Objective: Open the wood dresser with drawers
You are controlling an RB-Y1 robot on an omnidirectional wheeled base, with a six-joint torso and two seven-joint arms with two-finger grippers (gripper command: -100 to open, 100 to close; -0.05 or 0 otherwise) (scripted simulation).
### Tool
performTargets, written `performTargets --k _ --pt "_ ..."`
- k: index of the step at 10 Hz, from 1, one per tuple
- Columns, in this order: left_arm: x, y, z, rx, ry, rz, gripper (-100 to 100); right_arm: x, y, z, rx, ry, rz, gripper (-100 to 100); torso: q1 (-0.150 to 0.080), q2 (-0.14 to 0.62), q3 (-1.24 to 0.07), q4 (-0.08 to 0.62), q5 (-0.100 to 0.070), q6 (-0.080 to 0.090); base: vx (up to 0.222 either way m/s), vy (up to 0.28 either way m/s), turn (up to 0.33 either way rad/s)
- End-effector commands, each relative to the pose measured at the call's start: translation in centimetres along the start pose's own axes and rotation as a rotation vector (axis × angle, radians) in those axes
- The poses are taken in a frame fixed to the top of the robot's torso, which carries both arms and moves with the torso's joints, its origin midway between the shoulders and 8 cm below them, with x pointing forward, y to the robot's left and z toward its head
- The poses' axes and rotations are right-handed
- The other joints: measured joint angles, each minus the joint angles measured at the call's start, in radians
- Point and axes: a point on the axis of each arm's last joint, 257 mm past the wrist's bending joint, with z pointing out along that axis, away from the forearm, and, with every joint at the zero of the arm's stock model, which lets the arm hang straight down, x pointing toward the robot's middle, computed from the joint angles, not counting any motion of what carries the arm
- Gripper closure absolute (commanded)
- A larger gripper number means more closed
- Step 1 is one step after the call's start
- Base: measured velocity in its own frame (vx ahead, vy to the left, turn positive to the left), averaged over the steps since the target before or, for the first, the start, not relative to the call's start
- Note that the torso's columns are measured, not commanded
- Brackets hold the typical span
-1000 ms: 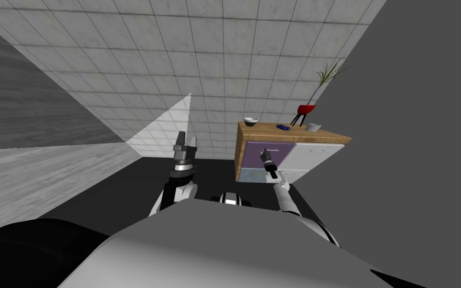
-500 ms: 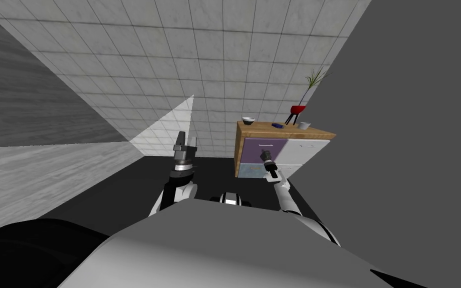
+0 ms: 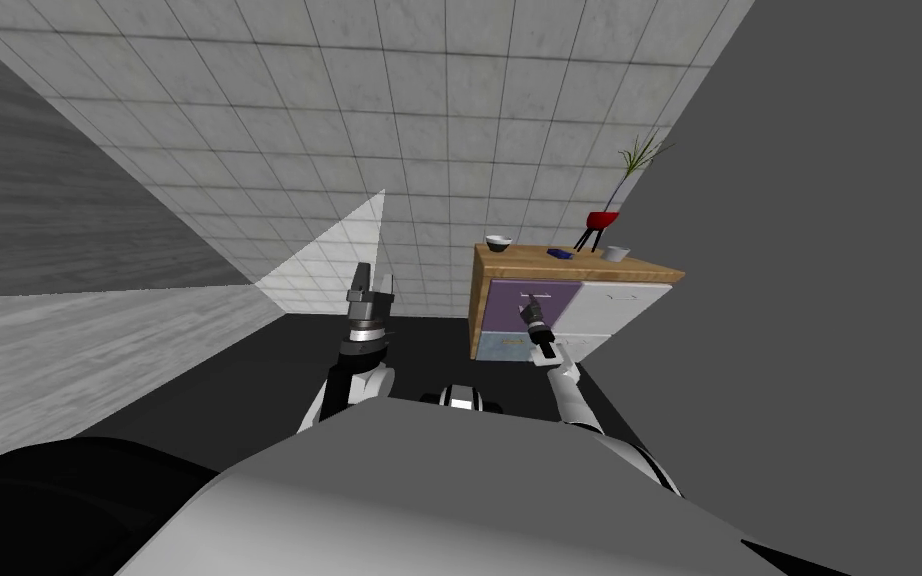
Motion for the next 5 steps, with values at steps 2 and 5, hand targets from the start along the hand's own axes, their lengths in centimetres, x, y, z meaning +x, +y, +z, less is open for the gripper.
performTargets --k 2,5 --pt "0.0 0.0 0.0 0.000 0.000 0.000 0 0.4 -0.7 0.9 0.001 0.009 -0.001 -100 0.001 0.008 0.004 0.002 0.000 0.000 0.083 0.004 0.023" --pt "0.0 0.0 0.0 0.000 0.000 0.000 0 0.1 -0.7 0.6 0.001 0.001 -0.001 100 0.000 0.004 0.003 0.001 0.000 0.000 -0.012 0.002 -0.002"
